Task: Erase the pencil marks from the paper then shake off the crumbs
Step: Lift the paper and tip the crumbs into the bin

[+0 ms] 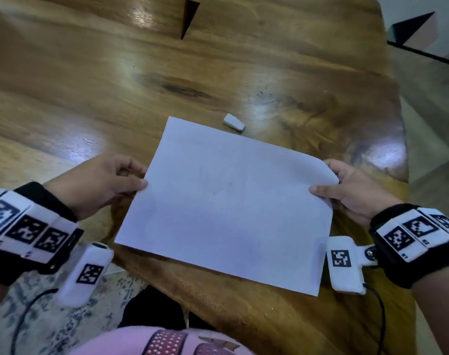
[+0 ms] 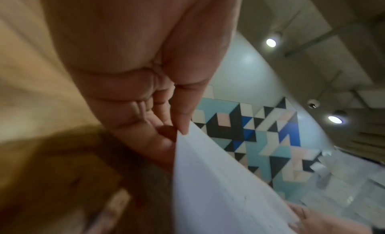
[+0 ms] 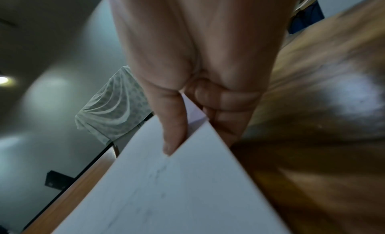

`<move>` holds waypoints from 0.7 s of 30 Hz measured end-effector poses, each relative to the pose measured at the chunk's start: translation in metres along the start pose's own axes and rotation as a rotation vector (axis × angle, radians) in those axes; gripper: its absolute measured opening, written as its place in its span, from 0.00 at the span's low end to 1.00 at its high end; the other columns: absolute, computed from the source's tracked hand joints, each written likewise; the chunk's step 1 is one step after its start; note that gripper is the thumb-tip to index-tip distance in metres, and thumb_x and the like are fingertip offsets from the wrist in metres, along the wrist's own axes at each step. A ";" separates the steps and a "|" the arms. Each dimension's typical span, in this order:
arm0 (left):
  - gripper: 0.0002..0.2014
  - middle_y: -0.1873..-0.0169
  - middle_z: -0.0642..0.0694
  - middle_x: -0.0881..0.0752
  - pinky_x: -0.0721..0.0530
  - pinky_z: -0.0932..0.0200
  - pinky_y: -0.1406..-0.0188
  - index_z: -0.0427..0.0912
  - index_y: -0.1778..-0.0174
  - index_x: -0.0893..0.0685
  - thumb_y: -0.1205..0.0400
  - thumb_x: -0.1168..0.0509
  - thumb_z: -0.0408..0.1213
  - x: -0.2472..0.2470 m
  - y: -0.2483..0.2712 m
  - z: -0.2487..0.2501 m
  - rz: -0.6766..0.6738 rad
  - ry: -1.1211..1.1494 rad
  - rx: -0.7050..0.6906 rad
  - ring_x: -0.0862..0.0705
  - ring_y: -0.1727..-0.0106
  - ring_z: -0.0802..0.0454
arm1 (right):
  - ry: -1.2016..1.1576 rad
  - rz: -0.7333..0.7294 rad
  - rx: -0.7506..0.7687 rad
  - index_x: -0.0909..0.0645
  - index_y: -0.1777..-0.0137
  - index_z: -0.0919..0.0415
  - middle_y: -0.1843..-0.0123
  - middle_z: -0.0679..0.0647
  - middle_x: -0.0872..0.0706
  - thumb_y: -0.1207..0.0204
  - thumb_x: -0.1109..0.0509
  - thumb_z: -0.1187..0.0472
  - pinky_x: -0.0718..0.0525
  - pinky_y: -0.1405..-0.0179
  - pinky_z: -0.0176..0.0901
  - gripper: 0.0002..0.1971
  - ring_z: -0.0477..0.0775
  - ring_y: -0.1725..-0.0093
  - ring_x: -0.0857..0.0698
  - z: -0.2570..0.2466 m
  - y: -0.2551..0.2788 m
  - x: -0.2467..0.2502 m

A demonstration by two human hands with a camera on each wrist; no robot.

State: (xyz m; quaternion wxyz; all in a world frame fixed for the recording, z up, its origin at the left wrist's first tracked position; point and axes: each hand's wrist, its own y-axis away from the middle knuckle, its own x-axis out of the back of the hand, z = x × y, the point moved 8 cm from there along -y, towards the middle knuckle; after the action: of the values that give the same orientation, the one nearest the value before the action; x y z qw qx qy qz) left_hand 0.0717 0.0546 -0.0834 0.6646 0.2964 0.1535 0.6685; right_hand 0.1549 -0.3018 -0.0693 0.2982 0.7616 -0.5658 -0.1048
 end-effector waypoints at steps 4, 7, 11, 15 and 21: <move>0.07 0.69 0.37 0.19 0.23 0.68 0.88 0.37 0.64 0.22 0.22 0.40 0.24 0.007 0.017 -0.026 0.061 0.099 0.035 0.19 0.82 0.55 | -0.004 -0.012 0.007 0.30 0.33 0.49 0.51 0.59 0.11 0.30 0.31 0.79 0.11 0.68 0.41 0.31 0.55 0.56 0.11 0.000 0.000 -0.012; 0.06 0.64 0.32 0.19 0.26 0.65 0.83 0.37 0.63 0.22 0.22 0.39 0.24 0.015 0.026 -0.046 0.119 0.135 0.029 0.21 0.75 0.46 | 0.025 -0.036 0.040 0.29 0.35 0.36 0.52 0.58 0.10 0.30 0.31 0.80 0.10 0.66 0.45 0.37 0.55 0.55 0.11 -0.003 0.006 -0.024; 0.08 0.65 0.32 0.13 0.18 0.55 0.68 0.38 0.63 0.17 0.23 0.39 0.24 0.025 0.036 -0.065 0.125 0.210 0.018 0.18 0.65 0.42 | 0.087 -0.051 0.133 0.15 0.47 0.43 0.43 0.52 0.13 0.30 0.33 0.82 0.13 0.67 0.37 0.29 0.51 0.53 0.12 -0.016 0.013 -0.043; 0.07 0.58 0.25 0.12 0.19 0.46 0.52 0.35 0.58 0.16 0.31 0.30 0.28 0.056 0.054 -0.084 0.161 0.307 -0.015 0.18 0.56 0.35 | 0.173 -0.058 0.237 0.10 0.59 0.45 0.46 0.50 0.10 0.30 0.31 0.81 0.12 0.55 0.37 0.25 0.49 0.53 0.10 -0.046 0.016 -0.076; 0.21 0.67 0.44 0.08 0.11 0.62 0.67 0.43 0.64 0.14 0.50 0.21 0.46 0.130 0.106 -0.134 0.309 0.354 -0.104 0.10 0.68 0.52 | 0.325 -0.228 0.310 0.12 0.54 0.46 0.50 0.51 0.08 0.29 0.30 0.78 0.12 0.50 0.47 0.22 0.57 0.55 0.10 -0.085 0.016 -0.181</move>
State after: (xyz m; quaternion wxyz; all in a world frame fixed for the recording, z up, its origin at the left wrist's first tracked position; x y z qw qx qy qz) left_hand -0.0855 0.1997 -0.0994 0.5314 0.1599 0.1858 0.8109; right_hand 0.1236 -0.1090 -0.0239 0.2511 0.8639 -0.4303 0.0740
